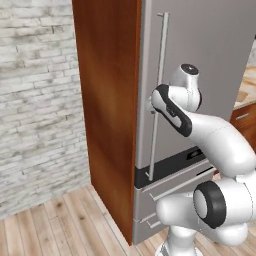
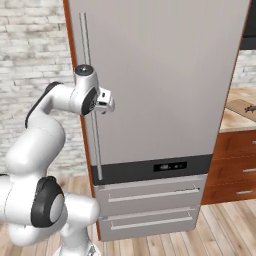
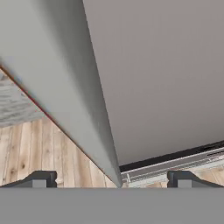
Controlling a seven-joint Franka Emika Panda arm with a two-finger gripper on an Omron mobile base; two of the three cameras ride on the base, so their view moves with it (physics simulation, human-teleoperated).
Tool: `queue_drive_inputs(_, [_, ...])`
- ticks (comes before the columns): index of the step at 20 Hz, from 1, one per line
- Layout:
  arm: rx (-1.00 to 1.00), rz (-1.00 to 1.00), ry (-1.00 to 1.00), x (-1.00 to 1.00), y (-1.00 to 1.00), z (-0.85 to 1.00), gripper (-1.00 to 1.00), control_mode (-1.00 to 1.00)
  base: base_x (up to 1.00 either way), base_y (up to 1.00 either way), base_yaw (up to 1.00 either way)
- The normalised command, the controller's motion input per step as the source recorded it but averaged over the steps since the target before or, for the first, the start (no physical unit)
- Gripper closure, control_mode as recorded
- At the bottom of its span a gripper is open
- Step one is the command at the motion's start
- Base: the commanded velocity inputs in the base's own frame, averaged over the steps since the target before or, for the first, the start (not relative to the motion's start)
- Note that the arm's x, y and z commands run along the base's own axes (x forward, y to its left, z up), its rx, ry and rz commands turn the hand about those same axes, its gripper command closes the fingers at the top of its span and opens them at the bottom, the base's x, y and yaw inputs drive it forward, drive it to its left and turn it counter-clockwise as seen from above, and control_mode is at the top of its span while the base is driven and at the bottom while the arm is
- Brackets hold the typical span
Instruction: Retrieve a lemon from the fridge and place it on the cutting board with the fish.
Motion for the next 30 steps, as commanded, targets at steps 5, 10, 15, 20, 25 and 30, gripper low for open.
queue_drive_inputs(5, [0.0,0.05,-0.05,0.41,0.03,-0.07,-1.0,-1.0,0.0,0.0,0.0])
queue_drive_inputs(10, [0.0,0.01,-0.06,0.26,0.21,-0.12,-1.0,-1.0,0.0,0.0,0.0])
queue_drive_inputs(15, [0.0,0.0,-0.13,0.03,0.36,-0.13,-1.0,-1.0,0.0,0.0,0.0])
queue_drive_inputs(20, [0.0,0.0,-0.05,0.19,0.15,-0.08,-1.0,-1.0,0.0,0.0,0.0])
queue_drive_inputs(25, [0.01,0.04,-0.01,0.45,0.0,-0.02,-1.0,-1.0,0.0,0.0,0.0])
queue_drive_inputs(30, [0.07,0.07,-0.05,0.38,0.06,-0.12,-1.0,-1.0,0.0,0.0,0.0])
